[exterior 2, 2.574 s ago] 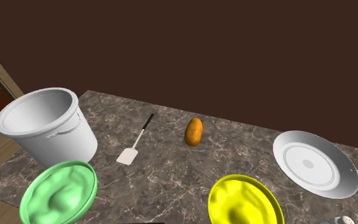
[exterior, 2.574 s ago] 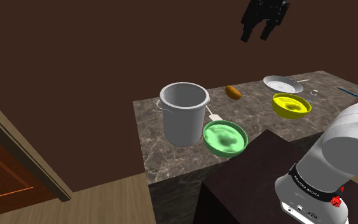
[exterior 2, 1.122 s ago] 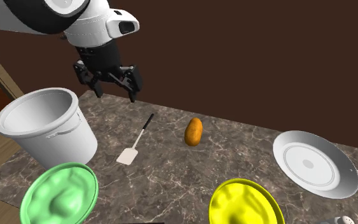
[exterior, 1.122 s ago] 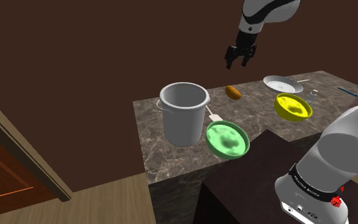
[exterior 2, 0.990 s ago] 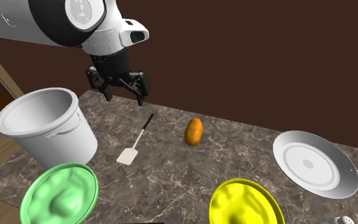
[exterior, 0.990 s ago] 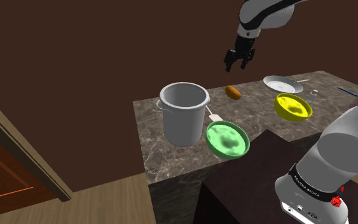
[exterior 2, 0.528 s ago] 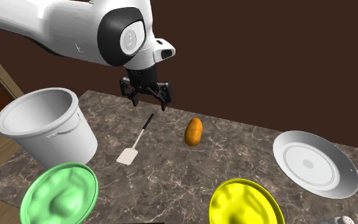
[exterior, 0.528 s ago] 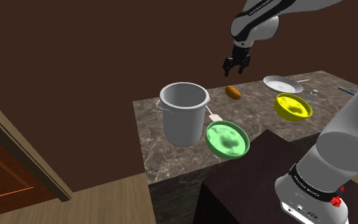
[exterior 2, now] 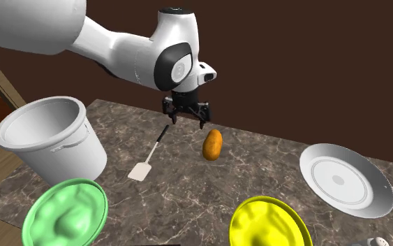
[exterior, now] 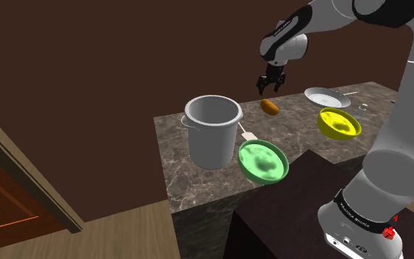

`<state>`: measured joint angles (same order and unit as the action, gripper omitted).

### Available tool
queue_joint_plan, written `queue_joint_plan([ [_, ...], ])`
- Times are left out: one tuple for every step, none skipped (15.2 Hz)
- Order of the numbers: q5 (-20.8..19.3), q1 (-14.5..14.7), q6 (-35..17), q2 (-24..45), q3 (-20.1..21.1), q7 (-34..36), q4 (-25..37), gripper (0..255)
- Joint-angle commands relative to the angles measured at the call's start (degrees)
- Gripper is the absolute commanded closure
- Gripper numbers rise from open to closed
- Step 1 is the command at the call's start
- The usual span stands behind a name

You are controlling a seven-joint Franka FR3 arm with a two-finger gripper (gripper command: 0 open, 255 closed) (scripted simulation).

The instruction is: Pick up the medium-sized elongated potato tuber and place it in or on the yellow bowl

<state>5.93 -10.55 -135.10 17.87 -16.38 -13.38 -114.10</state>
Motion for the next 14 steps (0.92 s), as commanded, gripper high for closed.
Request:
queue_joint_plan([
  [1.25, -1.28, -0.49, 4.4, 0.09, -1.15, 3.53, 0],
  [1.79, -1.95, -0.6, 6.53, 0.17, -1.63, 5.37, 0],
  [2.28, -2.64, -0.66, 8.67, 0.29, -2.06, 7.28, 0],
  [2.73, -3.35, -0.66, 10.81, 0.41, -2.44, 9.28, 0],
  [3.15, -4.06, -0.59, 12.96, 0.54, -2.78, 11.35, 0],
  [3.53, -4.79, -0.46, 15.13, 0.67, -3.08, 13.51, 0],
  [3.87, -5.53, -0.27, 17.32, 0.81, -3.33, 15.76, 0],
  [4.17, -6.26, -0.01, 19.53, 0.93, -3.54, 18.11, 0],
  [4.44, -7.01, 0.33, 21.76, 1.06, -3.71, 20.56, 0],
  [4.69, -7.75, 0.73, 24.03, 1.17, -3.84, 23.13, 0],
  [4.69, -7.82, 0.76, 24.19, 1.19, -3.84, 23.32, 0],
  [4.81, -7.93, 0.33, 24.75, 1.31, -3.91, 23.44, 0],
  [4.93, -8.04, -0.1, 25.31, 1.43, -3.97, 23.57, 0],
  [5.04, -8.15, -0.52, 25.88, 1.54, -4.03, 23.72, 0],
])
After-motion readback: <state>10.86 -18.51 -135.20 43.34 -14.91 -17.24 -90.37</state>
